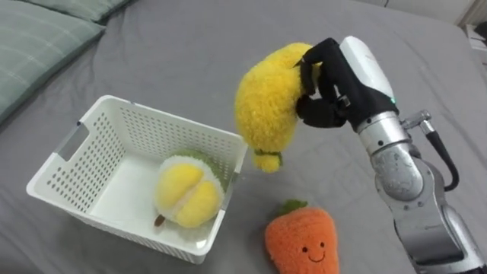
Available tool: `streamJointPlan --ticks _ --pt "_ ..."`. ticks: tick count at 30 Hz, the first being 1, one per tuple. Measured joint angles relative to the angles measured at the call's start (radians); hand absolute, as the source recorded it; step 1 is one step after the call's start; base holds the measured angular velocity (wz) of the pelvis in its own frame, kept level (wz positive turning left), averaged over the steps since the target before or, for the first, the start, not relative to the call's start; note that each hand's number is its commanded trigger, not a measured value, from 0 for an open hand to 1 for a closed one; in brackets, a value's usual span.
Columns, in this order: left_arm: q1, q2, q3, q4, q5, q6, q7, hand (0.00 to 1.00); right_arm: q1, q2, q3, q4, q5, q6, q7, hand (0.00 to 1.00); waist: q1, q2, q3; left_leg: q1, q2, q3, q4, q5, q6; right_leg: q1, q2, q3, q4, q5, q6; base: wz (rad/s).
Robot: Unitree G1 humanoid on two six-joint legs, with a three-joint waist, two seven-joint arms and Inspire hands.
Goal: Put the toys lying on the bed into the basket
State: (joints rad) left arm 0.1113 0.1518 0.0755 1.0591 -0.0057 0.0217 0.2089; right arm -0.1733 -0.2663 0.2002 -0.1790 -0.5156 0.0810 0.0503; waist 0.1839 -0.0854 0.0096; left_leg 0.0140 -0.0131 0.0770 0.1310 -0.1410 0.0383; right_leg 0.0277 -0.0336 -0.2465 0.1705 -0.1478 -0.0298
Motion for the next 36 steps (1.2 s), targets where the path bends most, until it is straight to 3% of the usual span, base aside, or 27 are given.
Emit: streamJointPlan --ticks 4,10,11,15,17,18,19,25,36 --pt "-0.001 -0.006 0.000 0.000 0.031 0.004 -0.004 0.00 -0.001 0.045 0.060 0.000 -0.067 0.014 0.020 1.00 0.039 0.002 0.0013 -0.004 0.000 -0.005 0.001 -0.001 0.000 0.000 -0.001 -0.005 0.000 0.000 0.000 0.05" --pt "-0.001 -0.011 0.000 0.000 0.046 0.018 -0.003 0.00 -0.003 0.075 0.135 0.000 -0.080 0.054 0.077 0.99 0.073 0.000 0.0007 -0.009 -0.004 -0.022 0.005 0.000 0.001 0.002 -0.005 -0.029 -0.001 0.000 0.000 0.08" --pt "-0.001 -0.011 0.000 0.000 0.046 0.018 -0.003 0.00 -0.003 0.079 0.137 0.000 -0.078 0.054 0.081 0.78 0.073 0.000 0.0007 -0.009 -0.004 -0.024 0.005 0.000 0.001 0.002 -0.008 -0.031 -0.001 0.000 0.000 0.11" --pt "-0.004 -0.013 0.000 -0.002 0.060 0.018 -0.001 0.00 -0.003 0.090 0.145 0.003 -0.054 0.053 0.083 0.62 0.100 -0.001 0.0007 -0.008 -0.004 -0.027 0.002 0.000 0.001 0.006 -0.007 -0.031 -0.002 0.000 0.001 0.02" --pt "-0.004 -0.014 -0.001 -0.006 0.060 0.018 0.000 0.00 -0.004 0.094 0.161 0.009 -0.043 0.053 0.077 0.38 0.109 -0.004 0.0014 -0.006 -0.004 -0.028 0.003 0.000 0.001 0.007 -0.006 -0.031 -0.002 -0.001 0.001 0.00" --pt "-0.005 -0.014 -0.001 -0.011 0.060 0.018 0.000 0.00 -0.004 0.093 0.178 0.016 -0.040 0.052 0.074 0.13 0.114 -0.006 0.0019 -0.005 -0.003 -0.028 0.004 0.000 0.001 0.008 -0.006 -0.031 -0.002 -0.001 0.001 0.00" --pt "-0.006 -0.015 -0.001 -0.014 0.060 0.018 0.000 0.00 -0.004 0.093 0.192 0.029 -0.039 0.052 0.074 0.00 0.120 -0.007 0.0019 -0.005 -0.003 -0.028 0.004 0.000 0.001 0.009 -0.006 -0.032 -0.002 -0.001 0.001 0.00" --pt "-0.006 -0.016 -0.001 -0.017 0.060 0.017 0.000 0.00 -0.004 0.098 0.243 0.071 -0.032 0.052 0.075 0.00 0.125 -0.013 0.0074 -0.010 -0.005 -0.035 0.004 -0.001 0.001 0.009 -0.009 -0.038 -0.002 -0.001 0.002 0.03" --pt "-0.007 -0.016 -0.001 -0.018 0.066 0.023 -0.013 0.00 -0.010 0.099 0.245 0.095 0.017 0.052 0.082 0.00 0.124 -0.019 0.0079 -0.023 -0.010 -0.051 0.017 -0.001 0.003 0.007 -0.013 -0.055 -0.002 -0.001 0.003 0.04"
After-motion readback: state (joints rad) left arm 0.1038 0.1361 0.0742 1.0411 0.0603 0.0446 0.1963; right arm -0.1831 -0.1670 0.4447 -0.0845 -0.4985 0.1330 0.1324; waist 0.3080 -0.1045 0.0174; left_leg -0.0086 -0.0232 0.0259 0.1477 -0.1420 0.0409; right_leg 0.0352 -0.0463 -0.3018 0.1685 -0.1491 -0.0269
